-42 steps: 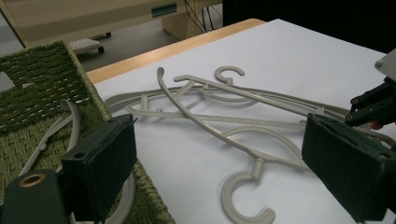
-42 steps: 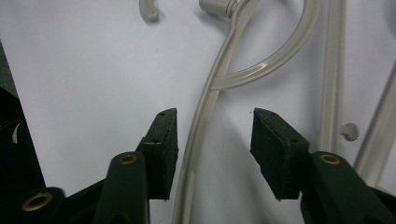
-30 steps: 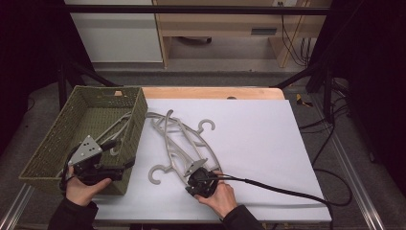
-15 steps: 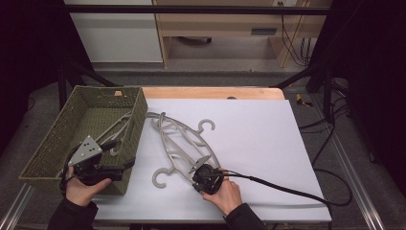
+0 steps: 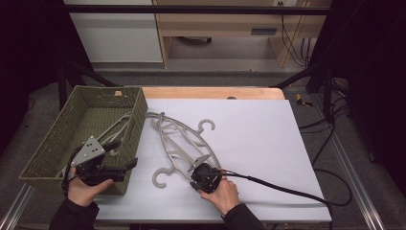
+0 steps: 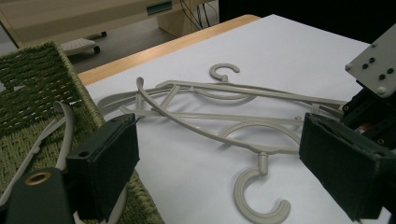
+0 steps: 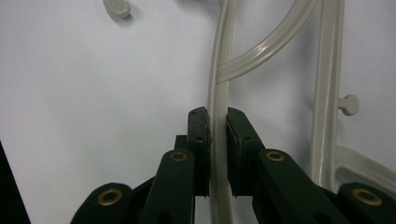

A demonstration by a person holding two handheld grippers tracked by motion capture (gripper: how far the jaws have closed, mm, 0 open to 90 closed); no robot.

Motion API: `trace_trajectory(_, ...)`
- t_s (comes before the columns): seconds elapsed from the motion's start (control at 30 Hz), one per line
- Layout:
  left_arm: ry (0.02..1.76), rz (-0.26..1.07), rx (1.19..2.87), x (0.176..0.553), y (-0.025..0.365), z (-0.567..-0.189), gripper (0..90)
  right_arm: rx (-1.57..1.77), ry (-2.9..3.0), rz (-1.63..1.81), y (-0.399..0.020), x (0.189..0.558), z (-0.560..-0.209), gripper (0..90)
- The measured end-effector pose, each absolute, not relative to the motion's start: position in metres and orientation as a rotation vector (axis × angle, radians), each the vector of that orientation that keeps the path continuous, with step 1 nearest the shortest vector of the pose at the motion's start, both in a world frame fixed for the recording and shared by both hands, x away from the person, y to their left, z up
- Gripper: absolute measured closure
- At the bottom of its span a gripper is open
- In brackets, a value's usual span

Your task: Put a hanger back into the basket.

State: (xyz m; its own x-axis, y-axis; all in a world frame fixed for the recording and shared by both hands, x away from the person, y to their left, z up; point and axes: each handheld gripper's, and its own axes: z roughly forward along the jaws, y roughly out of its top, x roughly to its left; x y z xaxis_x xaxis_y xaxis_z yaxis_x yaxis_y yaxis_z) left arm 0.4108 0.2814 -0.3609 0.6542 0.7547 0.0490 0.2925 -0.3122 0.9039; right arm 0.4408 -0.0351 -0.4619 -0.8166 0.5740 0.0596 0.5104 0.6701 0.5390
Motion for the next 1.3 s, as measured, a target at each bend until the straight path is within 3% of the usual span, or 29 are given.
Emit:
trace_trajectory(0.8, 0.741, 0.63, 1.941, 0.406, 0.278, -0.358, 11.5, 0.851, 2.847, 1.034, -0.091, 0.448, -0.406, 82.1)
trace_trajectory(1.03, 0.63, 0.662, 2.041, 0.402, 0.266, -0.356, 11.3, 0.736, 2.896, 1.076, -0.102, 0.445, -0.391, 82.0)
trace_trajectory(1.3, 0.478, 0.607, 2.194, 0.399, 0.238, -0.363, 10.9, 0.622, 3.002, 1.112, -0.105, 0.437, -0.386, 82.0)
